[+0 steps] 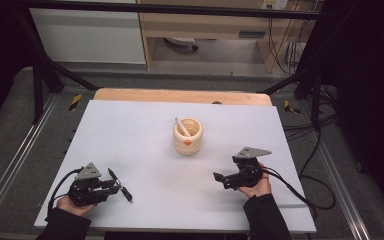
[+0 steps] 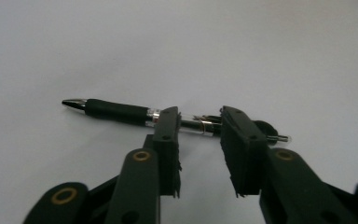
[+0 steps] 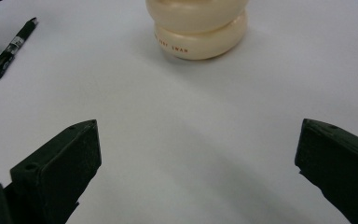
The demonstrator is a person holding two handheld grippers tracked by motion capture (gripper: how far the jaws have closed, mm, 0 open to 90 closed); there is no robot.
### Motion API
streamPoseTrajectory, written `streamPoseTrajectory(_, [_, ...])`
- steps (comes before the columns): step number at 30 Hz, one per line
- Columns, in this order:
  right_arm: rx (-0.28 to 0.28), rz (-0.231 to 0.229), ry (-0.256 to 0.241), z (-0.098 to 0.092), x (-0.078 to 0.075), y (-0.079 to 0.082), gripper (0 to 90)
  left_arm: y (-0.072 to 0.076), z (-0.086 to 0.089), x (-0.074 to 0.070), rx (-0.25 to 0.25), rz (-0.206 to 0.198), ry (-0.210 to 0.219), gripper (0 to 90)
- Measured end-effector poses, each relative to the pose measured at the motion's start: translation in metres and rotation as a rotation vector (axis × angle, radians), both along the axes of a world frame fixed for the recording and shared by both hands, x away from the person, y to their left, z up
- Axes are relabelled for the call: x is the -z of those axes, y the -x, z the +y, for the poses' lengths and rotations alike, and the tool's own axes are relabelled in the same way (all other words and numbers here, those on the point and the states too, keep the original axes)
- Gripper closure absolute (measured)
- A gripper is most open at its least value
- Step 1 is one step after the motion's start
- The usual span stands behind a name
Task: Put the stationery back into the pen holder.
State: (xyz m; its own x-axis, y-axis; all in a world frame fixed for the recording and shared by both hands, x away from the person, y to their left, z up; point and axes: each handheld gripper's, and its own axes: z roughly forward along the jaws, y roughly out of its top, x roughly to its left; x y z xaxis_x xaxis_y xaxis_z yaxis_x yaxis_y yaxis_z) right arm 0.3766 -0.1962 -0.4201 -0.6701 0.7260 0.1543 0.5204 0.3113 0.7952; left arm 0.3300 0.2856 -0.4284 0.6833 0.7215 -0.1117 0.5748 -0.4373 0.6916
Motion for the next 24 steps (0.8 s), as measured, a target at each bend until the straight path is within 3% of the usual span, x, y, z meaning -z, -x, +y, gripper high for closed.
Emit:
streamPoseTrajectory(9, [0.01, 0.0, -0.01, -0.02, 0.009, 0.007, 0.5, 0.003, -0.008, 0.002, 0.014, 0.026, -0.021, 88.0])
streamPoseTrajectory(16, [-0.027, 0.009, 0.009, -0.027, 0.015, 0.012, 0.5, 0.005, -0.016, 0.005, 0.061, 0.036, -0.034, 89.1])
streamPoseTrajectory(24, [-0.015, 0.011, -0.005, -0.032, 0.017, 0.012, 0.4, 0.005, -0.025, 0.008, 0.075, 0.041, -0.046, 89.2])
